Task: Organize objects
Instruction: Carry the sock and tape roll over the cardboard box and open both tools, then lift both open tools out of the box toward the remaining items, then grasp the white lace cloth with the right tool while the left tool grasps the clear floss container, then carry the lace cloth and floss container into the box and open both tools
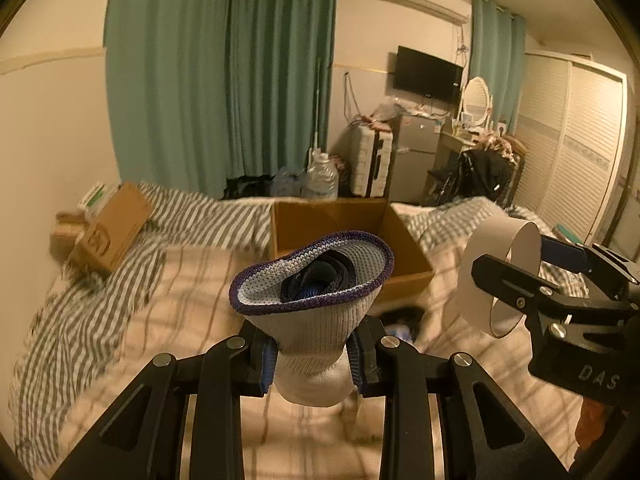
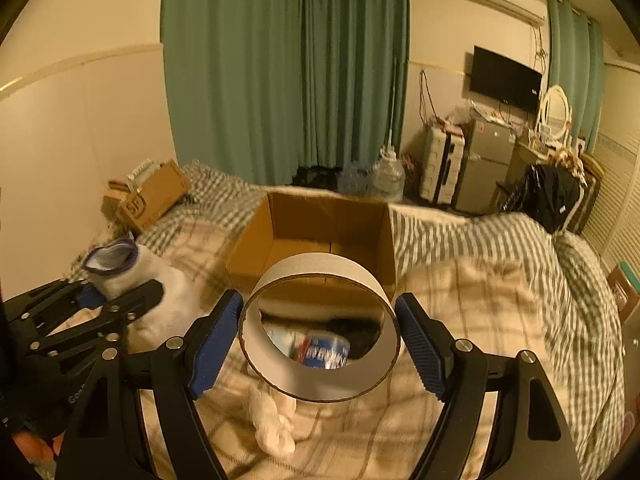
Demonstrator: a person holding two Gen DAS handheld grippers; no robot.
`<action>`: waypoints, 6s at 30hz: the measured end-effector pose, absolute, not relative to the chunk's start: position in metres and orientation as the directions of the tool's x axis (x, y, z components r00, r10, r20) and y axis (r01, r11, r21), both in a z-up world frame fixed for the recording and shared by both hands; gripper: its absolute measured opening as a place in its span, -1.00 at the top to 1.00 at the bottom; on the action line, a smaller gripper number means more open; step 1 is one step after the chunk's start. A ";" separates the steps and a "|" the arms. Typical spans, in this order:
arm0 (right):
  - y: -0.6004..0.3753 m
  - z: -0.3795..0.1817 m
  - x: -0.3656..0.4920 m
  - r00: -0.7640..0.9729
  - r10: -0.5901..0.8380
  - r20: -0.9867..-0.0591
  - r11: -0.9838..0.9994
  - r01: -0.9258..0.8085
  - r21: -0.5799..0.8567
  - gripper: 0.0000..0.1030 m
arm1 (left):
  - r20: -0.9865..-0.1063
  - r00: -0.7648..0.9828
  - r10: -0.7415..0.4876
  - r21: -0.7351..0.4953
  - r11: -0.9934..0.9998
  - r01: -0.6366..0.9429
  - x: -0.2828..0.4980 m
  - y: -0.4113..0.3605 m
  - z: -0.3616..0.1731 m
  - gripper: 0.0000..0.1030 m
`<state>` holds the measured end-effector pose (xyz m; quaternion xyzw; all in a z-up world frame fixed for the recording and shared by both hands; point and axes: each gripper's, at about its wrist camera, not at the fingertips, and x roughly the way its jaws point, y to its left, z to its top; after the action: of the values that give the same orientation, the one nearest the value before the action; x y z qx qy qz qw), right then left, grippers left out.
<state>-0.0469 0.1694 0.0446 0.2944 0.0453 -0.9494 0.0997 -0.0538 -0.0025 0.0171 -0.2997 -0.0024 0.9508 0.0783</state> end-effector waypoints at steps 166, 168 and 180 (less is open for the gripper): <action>0.179 0.007 -0.257 -0.729 -0.145 -0.669 -0.973 0.228 -0.038 0.73 | -0.665 -0.742 0.089 0.009 -0.992 -0.127 -0.234 0.039 -0.048 -0.26; 0.179 -0.015 -0.271 -0.704 -0.146 -0.695 -0.974 0.225 -0.024 0.74 | -0.687 -0.721 0.090 0.008 -0.991 -0.132 -0.241 0.041 -0.066 -0.26; 0.193 -0.041 -0.286 -0.709 -0.149 -0.689 -0.984 0.178 0.029 -0.38 | -0.698 -0.706 0.118 -0.025 -0.990 -0.142 -0.242 0.040 -0.080 -0.63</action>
<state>-0.2859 0.1929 -0.0410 0.3710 0.0200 -0.9242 0.0884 -0.2417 0.0402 -0.0802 -0.3766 0.0154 0.9236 0.0704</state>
